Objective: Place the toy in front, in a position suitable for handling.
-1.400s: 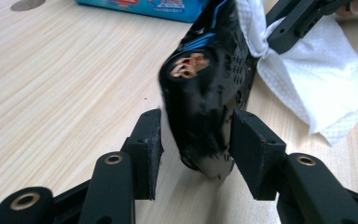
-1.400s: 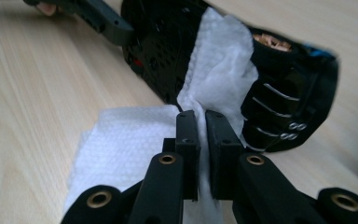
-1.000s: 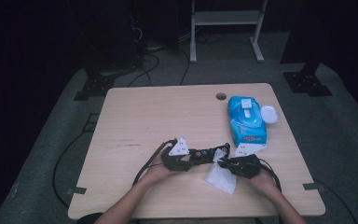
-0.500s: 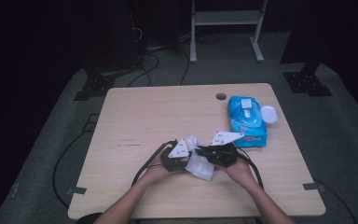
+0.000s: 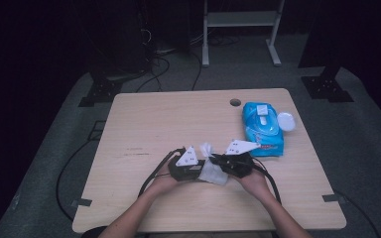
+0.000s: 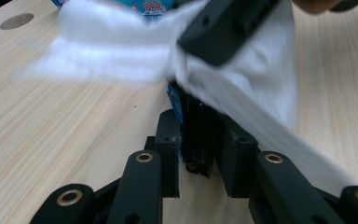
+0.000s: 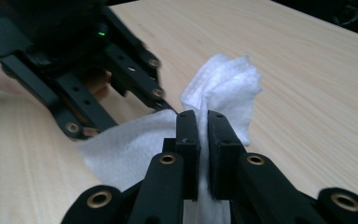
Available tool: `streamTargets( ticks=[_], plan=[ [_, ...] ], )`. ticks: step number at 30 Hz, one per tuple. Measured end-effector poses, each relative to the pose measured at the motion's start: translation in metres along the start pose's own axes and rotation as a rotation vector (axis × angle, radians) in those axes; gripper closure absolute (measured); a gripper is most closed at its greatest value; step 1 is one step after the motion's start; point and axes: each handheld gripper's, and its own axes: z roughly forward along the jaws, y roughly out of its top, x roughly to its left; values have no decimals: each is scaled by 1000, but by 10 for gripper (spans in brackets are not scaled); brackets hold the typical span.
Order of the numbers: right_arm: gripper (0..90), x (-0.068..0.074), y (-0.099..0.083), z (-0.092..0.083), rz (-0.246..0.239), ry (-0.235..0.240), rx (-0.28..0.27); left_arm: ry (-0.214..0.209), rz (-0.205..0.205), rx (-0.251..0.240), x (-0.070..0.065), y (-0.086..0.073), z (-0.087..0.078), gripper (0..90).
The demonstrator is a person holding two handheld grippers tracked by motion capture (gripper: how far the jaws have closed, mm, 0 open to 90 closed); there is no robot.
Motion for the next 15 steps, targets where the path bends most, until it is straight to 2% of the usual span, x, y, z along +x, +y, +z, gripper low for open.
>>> streamTargets(
  ticks=[4, 6, 7, 8, 11, 13, 15],
  plan=[
    [836, -1, 2, 0, -35, -9, 17, -7, -3, -4, 1, -1, -1, 717],
    [836, -6, -1, -8, -47, -52, 35, -19, -10, -11, 2, -1, -1, 719],
    [836, -6, -1, -8, -47, -52, 35, -19, -10, -11, 2, -1, -1, 718],
    [839, -8, -4, -10, -25, -40, 24, -22, -6, -13, 1, -1, 0, 717],
    [839, -7, -3, -9, -37, -35, 30, -31, -11, -14, 1, 0, 0, 705],
    [840, -4, -2, -7, -24, 8, 24, -42, -9, -10, 1, 3, 1, 639],
    [840, -2, -1, -5, -28, 18, 29, -43, -15, 7, 0, 5, 5, 557]
  ],
)
